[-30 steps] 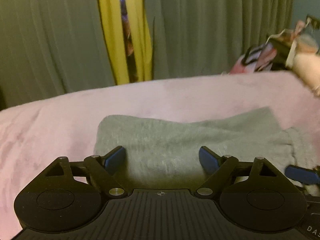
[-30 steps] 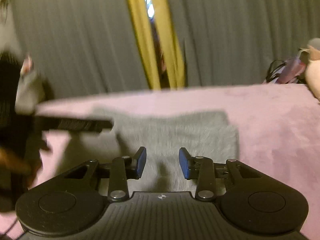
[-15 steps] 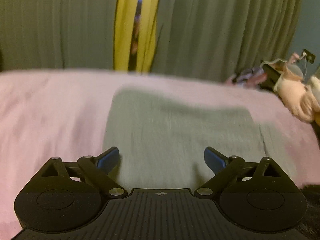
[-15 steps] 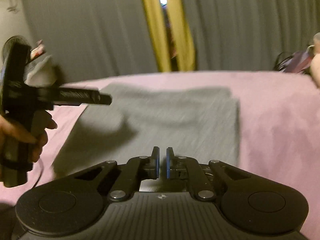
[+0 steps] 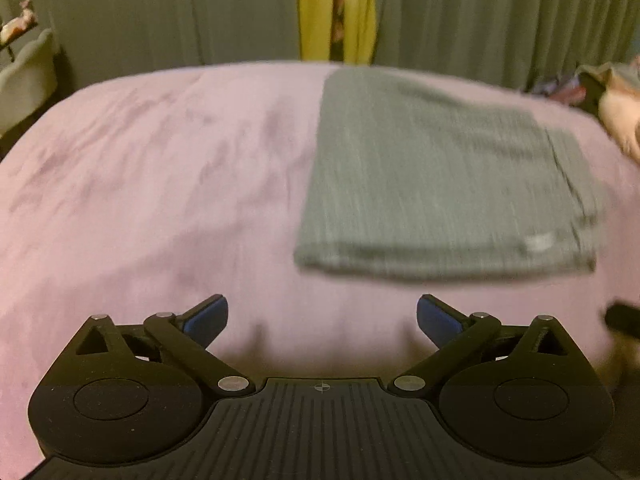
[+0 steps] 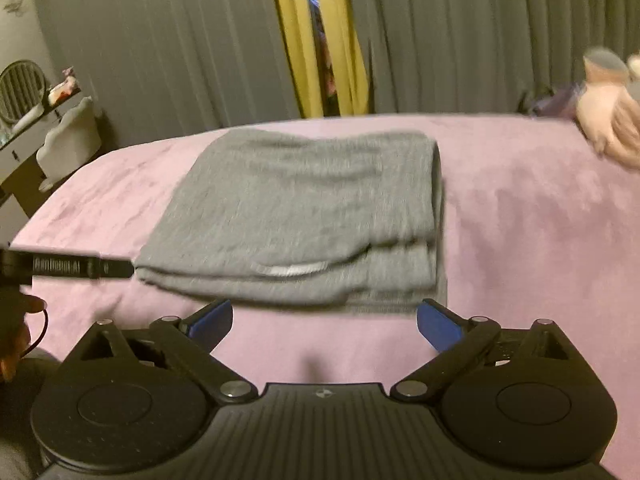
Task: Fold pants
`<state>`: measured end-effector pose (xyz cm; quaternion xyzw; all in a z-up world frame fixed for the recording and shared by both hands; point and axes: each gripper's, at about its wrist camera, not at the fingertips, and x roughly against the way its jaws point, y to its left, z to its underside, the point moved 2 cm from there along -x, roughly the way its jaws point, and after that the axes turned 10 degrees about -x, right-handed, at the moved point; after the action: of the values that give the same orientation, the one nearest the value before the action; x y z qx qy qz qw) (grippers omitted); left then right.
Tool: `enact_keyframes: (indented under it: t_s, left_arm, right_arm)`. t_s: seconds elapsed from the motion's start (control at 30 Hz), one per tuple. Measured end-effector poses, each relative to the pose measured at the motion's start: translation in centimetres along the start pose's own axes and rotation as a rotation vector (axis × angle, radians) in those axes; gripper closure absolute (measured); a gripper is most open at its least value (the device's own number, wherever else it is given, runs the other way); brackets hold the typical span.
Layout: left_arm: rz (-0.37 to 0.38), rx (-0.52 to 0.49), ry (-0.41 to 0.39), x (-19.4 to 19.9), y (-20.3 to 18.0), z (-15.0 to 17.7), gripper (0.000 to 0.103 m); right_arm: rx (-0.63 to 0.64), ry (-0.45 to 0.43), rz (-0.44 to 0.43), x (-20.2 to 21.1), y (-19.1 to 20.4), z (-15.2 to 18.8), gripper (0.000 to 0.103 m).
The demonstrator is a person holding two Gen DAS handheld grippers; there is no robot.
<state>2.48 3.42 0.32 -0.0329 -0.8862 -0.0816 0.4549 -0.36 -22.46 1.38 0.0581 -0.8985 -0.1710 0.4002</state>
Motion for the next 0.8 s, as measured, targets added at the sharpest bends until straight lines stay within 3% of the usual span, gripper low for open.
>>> enact_keyframes:
  t_s: [0.17,0.3,0.43,0.6,0.8]
  left_arm:
    - [-0.069,-0.010,-0.021,4.2,-1.4,3.1,0.000]
    - [-0.105,-0.057,-0.052,7.4,-2.0,4.3,0.000]
    - [-0.121,-0.084,-0.077,9.4,-2.3,4.4,0.000]
    - [-0.062,0.000,-0.058,8.4,-1.7,2.8,0.000]
    - [-0.060,-0.015,0.003,4.5,-2.0,2.5,0.000]
  right_arm:
    - [-0.081,0.050,0.105,1.1,0.2,2.8,0.004]
    - [0.030,0.000,0.148,2.4,1.6,3.8,0.004]
    - [0.108,0.022,0.115,2.8,3.4,3.9,0.004]
    - [0.119,-0.013,0.130,3.1,4.8,4.1,0.004]
    - [0.154,-0.088,0.156,3.3,5.2,4.4,0.004]
